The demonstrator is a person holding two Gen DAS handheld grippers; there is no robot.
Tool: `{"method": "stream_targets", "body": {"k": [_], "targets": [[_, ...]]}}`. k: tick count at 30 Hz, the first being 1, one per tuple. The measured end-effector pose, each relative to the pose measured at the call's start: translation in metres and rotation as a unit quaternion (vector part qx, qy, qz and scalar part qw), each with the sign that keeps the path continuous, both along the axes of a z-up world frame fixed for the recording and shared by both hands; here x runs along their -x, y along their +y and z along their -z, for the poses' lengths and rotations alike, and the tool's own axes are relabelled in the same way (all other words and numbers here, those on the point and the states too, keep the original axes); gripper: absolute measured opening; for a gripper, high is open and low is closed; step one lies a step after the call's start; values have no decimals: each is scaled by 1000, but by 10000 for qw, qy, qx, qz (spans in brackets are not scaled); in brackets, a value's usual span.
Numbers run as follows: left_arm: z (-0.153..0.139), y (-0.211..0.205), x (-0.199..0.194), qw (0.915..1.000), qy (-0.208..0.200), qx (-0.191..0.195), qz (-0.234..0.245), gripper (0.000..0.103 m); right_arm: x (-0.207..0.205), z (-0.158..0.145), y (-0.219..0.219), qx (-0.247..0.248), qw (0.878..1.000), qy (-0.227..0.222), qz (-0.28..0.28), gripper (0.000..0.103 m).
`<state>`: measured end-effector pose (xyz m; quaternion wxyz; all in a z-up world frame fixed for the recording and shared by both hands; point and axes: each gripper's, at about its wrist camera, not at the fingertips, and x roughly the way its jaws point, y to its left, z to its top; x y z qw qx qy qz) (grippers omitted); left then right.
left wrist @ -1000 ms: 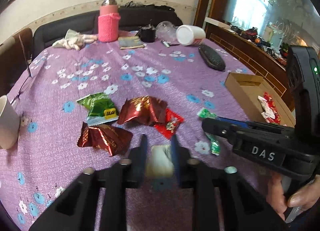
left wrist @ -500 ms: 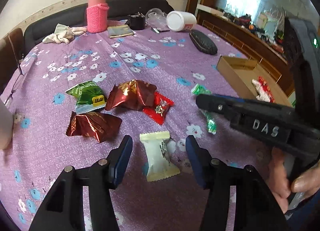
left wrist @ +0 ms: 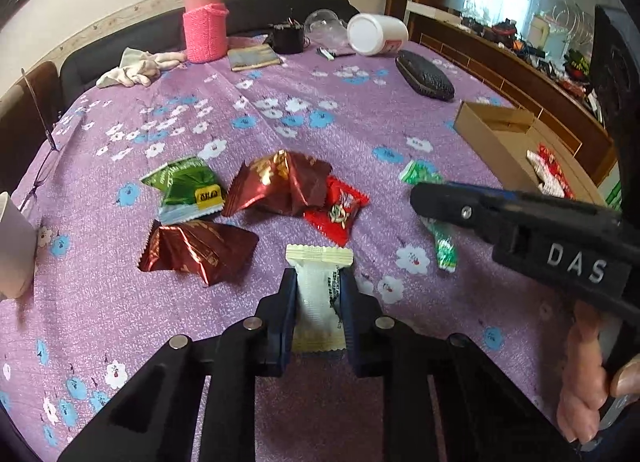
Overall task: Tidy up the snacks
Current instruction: 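Lift the white packet with left gripper while right gripper lifts the green candy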
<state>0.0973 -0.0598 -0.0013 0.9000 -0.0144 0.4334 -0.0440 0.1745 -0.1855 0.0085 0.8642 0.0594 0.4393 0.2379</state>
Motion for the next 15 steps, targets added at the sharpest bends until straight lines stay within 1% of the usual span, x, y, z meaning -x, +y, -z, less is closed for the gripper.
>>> {"method": "stream_targets", "body": {"k": [2, 5, 8, 15], "targets": [[-6, 1, 2, 9998, -189, -40, -47, 20, 1, -1, 0, -24, 10000, -34, -20, 24], [-12, 1, 4, 9993, -341, -82, -93, 20, 4, -3, 3, 5, 9999, -106, -75, 24], [-13, 0, 4, 9985, -438, -276, -186, 20, 7, -3, 7, 43, 9998, -137, -153, 24], [-16, -1, 6, 9965, -618, -493, -279, 20, 9, -2, 11, 40, 9996, -149, -252, 24]]}}
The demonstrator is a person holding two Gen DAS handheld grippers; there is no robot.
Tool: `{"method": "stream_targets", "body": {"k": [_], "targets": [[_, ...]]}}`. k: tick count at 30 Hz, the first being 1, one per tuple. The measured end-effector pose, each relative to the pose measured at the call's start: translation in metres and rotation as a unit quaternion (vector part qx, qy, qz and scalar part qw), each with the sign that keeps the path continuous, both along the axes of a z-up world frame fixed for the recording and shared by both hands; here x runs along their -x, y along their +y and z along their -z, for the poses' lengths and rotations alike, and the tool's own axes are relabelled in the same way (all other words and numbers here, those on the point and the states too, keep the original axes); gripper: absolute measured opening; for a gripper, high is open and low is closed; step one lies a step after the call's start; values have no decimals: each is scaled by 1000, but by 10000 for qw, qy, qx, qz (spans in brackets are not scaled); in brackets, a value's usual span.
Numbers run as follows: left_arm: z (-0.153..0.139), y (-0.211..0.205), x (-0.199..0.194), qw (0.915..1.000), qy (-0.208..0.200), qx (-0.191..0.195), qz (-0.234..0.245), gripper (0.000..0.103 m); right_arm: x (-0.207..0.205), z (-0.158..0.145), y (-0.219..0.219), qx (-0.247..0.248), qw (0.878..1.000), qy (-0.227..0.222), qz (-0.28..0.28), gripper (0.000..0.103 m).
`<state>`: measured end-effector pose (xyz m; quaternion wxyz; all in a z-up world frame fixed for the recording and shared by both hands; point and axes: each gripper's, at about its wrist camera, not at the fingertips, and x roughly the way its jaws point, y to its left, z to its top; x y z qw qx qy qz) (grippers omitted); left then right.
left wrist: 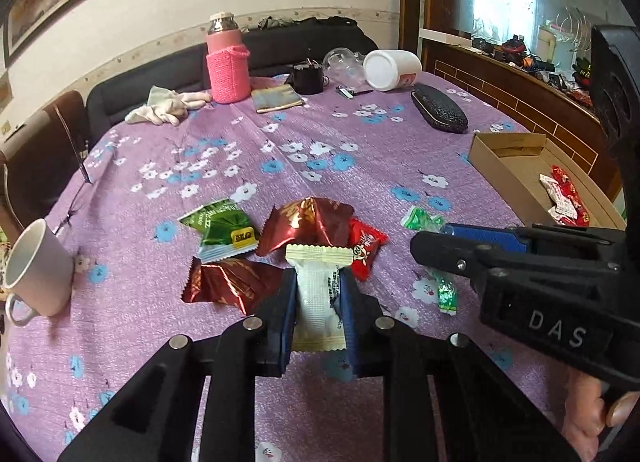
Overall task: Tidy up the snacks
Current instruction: 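Lift the white packet with left gripper while right gripper lifts the green candy, then carry both held snacks over the cardboard tray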
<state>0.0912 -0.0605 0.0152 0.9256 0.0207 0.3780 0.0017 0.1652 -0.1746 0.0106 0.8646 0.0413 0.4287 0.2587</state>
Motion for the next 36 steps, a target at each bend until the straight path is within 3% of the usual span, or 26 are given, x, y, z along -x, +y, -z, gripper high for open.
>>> {"method": "stream_targets", "body": {"k": [9, 16, 30, 36], "targets": [[-3, -5, 5, 9997, -158, -206, 17, 20, 0, 3, 1, 50, 10000, 7, 18, 24], [-7, 14, 4, 9989, -50, 464, 18, 20, -4, 4, -6, -14, 9998, 60, 186, 24], [-7, 14, 2, 9971, 8, 756, 101, 20, -11, 8, -13, 54, 9989, -45, 460, 24], [-6, 20, 2, 9949, 67, 1006, 82, 20, -3, -11, -32, -353, 9971, 90, 664, 24]]}}
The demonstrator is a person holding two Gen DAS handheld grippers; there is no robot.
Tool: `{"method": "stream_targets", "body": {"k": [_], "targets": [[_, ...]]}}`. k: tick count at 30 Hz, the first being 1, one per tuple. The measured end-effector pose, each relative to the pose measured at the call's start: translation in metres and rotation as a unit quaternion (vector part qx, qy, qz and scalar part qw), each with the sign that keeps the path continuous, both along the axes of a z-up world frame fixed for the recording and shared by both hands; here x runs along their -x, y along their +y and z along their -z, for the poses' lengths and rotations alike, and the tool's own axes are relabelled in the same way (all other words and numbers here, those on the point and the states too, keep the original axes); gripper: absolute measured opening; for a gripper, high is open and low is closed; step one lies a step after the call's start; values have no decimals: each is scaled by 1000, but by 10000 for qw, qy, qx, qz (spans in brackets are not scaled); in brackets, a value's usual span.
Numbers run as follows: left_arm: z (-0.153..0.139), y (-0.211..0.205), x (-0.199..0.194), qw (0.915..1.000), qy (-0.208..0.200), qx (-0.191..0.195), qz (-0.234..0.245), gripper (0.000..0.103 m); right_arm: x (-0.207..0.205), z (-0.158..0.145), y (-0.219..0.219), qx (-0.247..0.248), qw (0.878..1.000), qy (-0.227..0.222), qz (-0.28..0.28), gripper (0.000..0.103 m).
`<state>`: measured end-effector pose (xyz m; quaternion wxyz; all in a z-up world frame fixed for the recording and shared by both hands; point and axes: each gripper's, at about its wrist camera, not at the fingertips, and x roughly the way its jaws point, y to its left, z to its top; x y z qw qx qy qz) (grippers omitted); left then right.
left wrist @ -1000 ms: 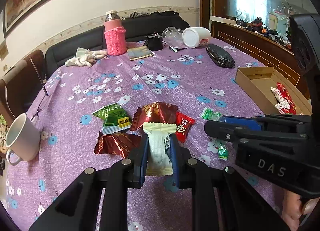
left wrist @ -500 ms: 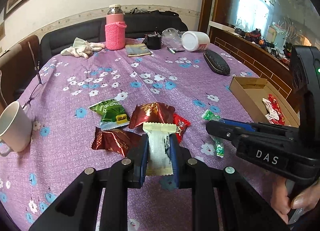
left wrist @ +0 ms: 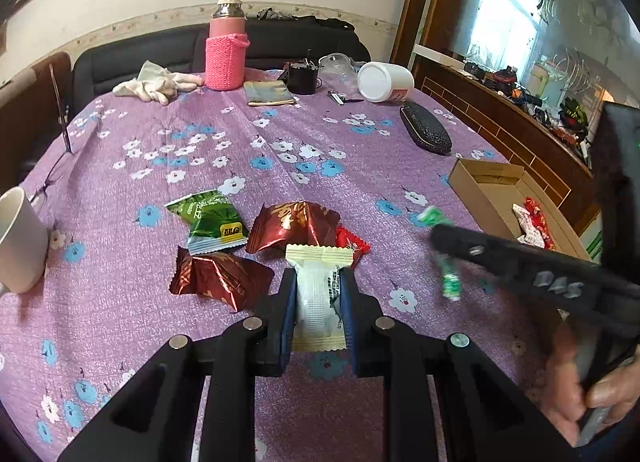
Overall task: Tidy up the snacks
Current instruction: 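Carry both held snacks over the cardboard tray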
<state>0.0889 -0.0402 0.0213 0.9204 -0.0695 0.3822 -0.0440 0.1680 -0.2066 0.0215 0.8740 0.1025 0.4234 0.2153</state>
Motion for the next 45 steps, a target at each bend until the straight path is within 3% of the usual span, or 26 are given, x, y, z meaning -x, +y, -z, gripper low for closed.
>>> {"method": "stream_targets", "body": {"k": [11, 15, 22, 27, 33, 45], "targets": [[-7, -26, 11, 9980, 72, 388, 498, 20, 54, -18, -86, -490, 9966, -195, 633, 24], [-20, -51, 22, 9969, -17, 258, 738, 20, 66, -24, -141, -628, 9911, -339, 1122, 24], [-42, -122, 29, 9892, -56, 355, 1423, 20, 75, -10, -213, -703, 9763, -330, 2021, 24], [-34, -196, 27, 9774, 213, 349, 2074, 20, 81, -4, -235, -398, 9672, -406, 2475, 24], [-8, -256, 25, 9674, 507, 166, 2476, 20, 80, 13, -257, -480, 9625, -230, 2660, 24], [17, -269, 20, 9651, 606, 81, 2545, 20, 73, 17, -247, -345, 9657, -241, 2562, 25]]}}
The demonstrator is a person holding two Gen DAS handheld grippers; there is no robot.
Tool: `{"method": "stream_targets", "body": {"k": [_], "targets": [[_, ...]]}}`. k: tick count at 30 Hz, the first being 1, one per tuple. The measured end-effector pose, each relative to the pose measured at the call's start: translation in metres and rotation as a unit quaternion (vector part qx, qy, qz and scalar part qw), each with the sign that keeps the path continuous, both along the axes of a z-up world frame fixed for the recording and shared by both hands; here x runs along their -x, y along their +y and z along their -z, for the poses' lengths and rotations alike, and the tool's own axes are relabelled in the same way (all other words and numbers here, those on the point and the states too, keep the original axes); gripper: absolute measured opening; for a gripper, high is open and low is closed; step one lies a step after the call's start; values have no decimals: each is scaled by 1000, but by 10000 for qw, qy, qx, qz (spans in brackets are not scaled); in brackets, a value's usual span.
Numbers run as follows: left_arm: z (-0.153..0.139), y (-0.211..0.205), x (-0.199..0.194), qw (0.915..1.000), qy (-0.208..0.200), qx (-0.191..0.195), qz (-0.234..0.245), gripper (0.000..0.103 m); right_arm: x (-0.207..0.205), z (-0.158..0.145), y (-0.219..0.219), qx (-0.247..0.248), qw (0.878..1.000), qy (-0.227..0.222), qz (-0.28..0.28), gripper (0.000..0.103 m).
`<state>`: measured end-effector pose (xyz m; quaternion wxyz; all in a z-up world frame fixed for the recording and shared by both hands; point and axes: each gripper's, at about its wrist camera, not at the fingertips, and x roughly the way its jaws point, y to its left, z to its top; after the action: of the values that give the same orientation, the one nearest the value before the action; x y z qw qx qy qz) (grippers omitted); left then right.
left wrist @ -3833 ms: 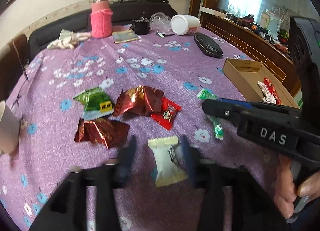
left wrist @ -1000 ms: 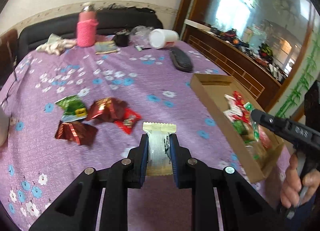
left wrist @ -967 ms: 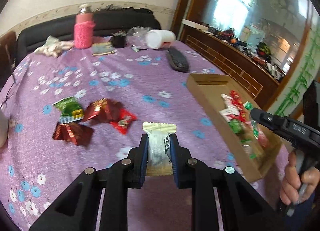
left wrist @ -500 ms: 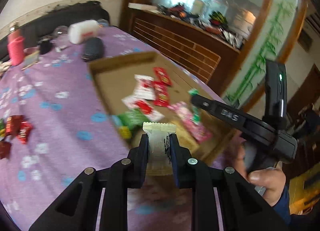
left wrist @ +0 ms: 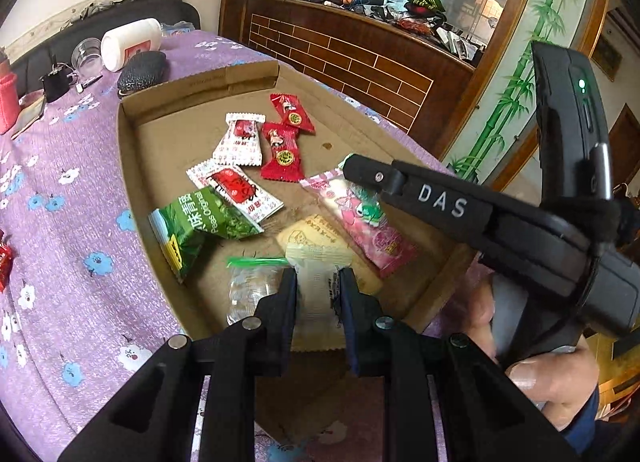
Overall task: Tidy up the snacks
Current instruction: 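Carry both held snacks over the cardboard tray, then open both grippers to drop the snacks into the tray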
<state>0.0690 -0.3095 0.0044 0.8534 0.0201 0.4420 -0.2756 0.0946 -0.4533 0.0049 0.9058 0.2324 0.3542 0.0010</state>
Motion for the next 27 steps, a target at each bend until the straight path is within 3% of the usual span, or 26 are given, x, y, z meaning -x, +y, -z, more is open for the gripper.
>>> {"method": "stream_targets", "body": {"k": [6, 9, 12, 16, 19, 23, 27], "targets": [[1, 0, 6, 9998, -176, 5, 36, 22, -1, 1, 3, 121, 9999, 36, 15, 24], [2, 3, 8, 9997, -235, 64, 27, 35, -1, 0, 4, 155, 9999, 42, 47, 24], [-2, 6, 11, 9993, -365, 94, 3, 40, 1, -2, 3, 203, 9997, 0, 110, 25], [-4, 9, 11, 9990, -418, 163, -36, 43, 5, -6, 2, 299, 9993, -112, 202, 50], [-6, 10, 12, 9988, -449, 162, -72, 44, 10, -13, 2, 363, 9983, -345, 283, 52], [-9, 13, 12, 9985, -495, 176, -124, 48, 15, -20, 3, 414, 9970, -562, 324, 65], [-12, 15, 12, 9984, -510, 199, -173, 51, 17, -23, 1, 398, 9964, -645, 379, 65]]}}
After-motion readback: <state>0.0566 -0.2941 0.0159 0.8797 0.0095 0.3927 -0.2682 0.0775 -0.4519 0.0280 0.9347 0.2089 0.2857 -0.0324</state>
